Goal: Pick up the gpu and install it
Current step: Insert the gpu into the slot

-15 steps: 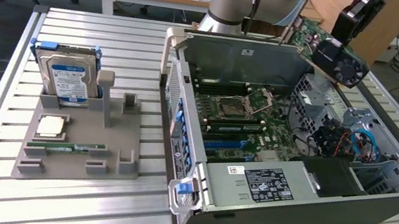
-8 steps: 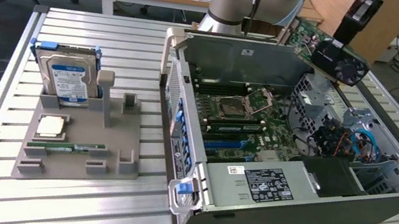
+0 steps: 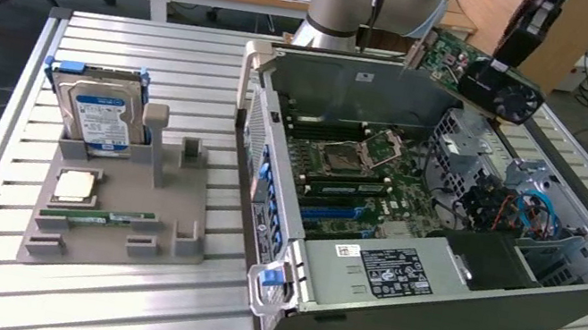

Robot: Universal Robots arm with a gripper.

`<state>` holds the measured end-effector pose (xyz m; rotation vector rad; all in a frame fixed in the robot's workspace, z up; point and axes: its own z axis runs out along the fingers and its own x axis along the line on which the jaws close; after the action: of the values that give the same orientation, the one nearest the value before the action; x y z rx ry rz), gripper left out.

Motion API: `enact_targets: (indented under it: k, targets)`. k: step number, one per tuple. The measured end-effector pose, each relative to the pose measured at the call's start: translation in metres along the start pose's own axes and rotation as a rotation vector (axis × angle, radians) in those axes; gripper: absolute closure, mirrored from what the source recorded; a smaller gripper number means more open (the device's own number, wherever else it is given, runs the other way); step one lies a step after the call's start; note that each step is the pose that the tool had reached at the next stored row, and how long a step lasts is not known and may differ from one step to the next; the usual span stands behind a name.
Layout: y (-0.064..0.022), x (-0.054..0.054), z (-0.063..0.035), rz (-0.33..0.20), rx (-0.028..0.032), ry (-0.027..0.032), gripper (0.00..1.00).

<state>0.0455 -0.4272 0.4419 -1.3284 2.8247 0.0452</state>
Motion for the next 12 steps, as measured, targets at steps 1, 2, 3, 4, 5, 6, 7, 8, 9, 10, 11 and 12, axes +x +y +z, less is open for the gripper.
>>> enact_targets:
  k: [1,2,3,4,5,6,7,8,9,10,11,12]
  targets:
    - [0.0,0.0,0.0001,-0.017,-0.0006,0.0002,0.74]
    - [0.0,0.0,0.0001,-0.036,-0.0011,0.0005,0.74]
    - [0.0,0.0,0.0001,-0.049,-0.0015,0.0008,0.74]
    - [0.0,0.0,0.0001,-0.055,-0.0017,0.0009,0.74]
    - [0.0,0.0,0.0001,-0.057,-0.0018,0.0009,0.74]
    - [0.0,0.0,0.0001,-0.057,-0.0018,0.0009,0.74]
    - [0.0,0.0,0.0001,-0.057,-0.0018,0.001,0.74]
    - [0.0,0.0,0.0001,-0.057,-0.0018,0.0009,0.74]
    - [0.0,0.0,0.0001,-0.057,-0.0018,0.0009,0.74]
    - [0.0,0.0,0.0001,-0.057,-0.0018,0.001,0.74]
    - [0.0,0.0,0.0001,-0.057,-0.0018,0.0009,0.74]
    - [0.0,0.0,0.0001,-0.057,-0.0018,0.0009,0.74]
